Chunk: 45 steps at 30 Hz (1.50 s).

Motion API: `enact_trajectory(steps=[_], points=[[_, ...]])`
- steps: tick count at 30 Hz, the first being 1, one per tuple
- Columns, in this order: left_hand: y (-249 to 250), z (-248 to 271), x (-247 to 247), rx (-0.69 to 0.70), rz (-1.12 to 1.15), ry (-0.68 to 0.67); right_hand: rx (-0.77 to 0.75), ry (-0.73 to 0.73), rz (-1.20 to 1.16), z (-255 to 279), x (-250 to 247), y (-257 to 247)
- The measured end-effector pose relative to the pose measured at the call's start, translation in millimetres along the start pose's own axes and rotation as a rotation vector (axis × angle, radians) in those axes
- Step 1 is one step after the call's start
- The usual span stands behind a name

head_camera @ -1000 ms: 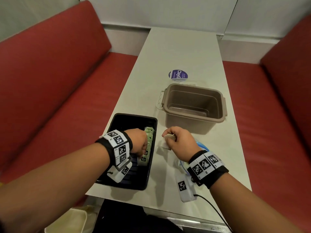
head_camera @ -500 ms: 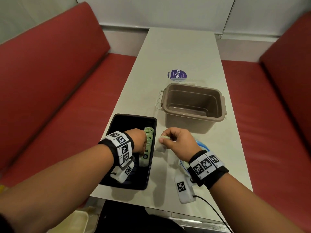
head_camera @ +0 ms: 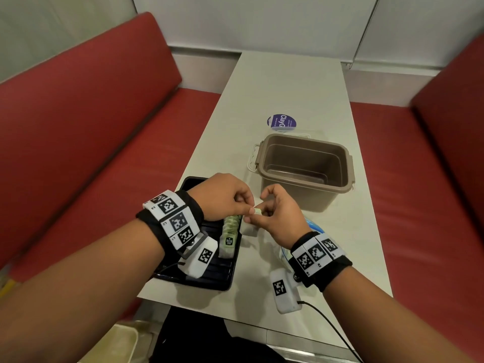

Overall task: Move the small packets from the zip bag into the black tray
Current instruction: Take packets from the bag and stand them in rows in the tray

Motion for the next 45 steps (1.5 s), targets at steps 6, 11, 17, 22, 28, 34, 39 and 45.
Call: enact_trajectory(steps=[6,11,17,22,28,34,39,45], points=[[-8.2,8.0,0.8,0.019,0.122,0.085,-0.014,-0.016,-0.027,2.8,1.2,-1.0],[-13.8,14.5,-7.4,0.083,0.144,0.127,-0.065,-0.033,-0.037,3.3,4.2,3.3],[-14.2,16.5,-12.0,0.221,-0.011,0.134,-0.068,-0.122,-0.192,1.4,13.3,-2.7],[-17.3,14.6,-20.1,0.181,-0.134,0.168,-0.029,-0.081,-0.028,-2.3,16.0,2.2],[-30.2,10.0,-19.5,-0.026,-0.313,0.102,0.081,-0.097,0.208,0.7,15.2,13.5],[-33.4,-6.0,23.1,-0.098,-0.479,-0.293,0.234,-0.232,0.169,0.6,25.6,14.4],[-35.1,-25.9,51.3,-0.142,-0.606,-0.468,0.329,-0.202,-0.063,2.1,29.6,15.2],[-34.5,-38.6,57.4,-0.146,-0.676,-0.368,0.353,-0.176,-0.191,4.0,31.7,17.2]])
Point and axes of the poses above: each hand's wrist, its own z-axis away from the middle knuckle, its own x-axis out of the palm, y = z × x, the point moved 2 cm from there along -z, towards the middle knuckle, and after that the axes turned 12 degrees about -x, right-handed, at the moved point
